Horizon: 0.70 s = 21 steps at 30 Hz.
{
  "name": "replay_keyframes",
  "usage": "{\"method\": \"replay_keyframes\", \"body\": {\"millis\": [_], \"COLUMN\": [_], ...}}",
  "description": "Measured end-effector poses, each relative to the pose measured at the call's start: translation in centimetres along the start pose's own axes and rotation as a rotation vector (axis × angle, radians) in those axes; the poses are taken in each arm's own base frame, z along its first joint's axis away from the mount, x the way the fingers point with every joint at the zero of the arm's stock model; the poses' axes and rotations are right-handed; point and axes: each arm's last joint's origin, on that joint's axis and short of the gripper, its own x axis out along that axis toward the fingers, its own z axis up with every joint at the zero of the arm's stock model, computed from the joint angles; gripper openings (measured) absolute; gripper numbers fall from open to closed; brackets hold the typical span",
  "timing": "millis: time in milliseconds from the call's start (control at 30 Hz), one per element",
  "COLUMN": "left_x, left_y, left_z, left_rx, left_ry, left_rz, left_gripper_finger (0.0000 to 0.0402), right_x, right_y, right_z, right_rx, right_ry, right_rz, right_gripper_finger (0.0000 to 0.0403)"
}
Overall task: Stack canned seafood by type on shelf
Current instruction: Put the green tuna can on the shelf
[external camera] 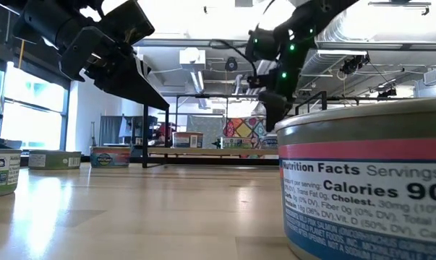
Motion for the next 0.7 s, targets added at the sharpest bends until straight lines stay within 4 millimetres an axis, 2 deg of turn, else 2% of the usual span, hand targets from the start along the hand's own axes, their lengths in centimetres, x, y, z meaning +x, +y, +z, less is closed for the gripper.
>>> {"method": "replay_keyframes", "body": {"millis": [100, 267, 500, 700], "left_x": [0.0, 0.0, 0.0, 0.0], "left_y": [0.0, 0.0, 0.0, 0.0], "left_z": [0.0, 0.0, 0.0, 0.0], "left_rx": [0.000, 0.000, 0.000, 0.000], "left_ry": [0.000, 0.000, 0.000, 0.000], "left_rz": [0.000, 0.000, 0.000, 0.000], "left_gripper_finger": [0.0000, 0.0000, 0.0000, 0.0000], "right_x": [0.9, 1.6, 2.0, 2.6], "right_y": [-1.3, -2.9, -4.0, -4.7], "right_z": [-0.1, -0.3, -0.5, -0.6], "right_rx": [0.092, 0.137, 0.172, 0.182], "right_ry": [0.021, 0.047, 0.058, 0.072], "right_rz": [-0.004, 0.000, -0.010, -0.030], "right_gripper_finger": [0.0086, 0.0010, 0.0017, 0.0002]}}
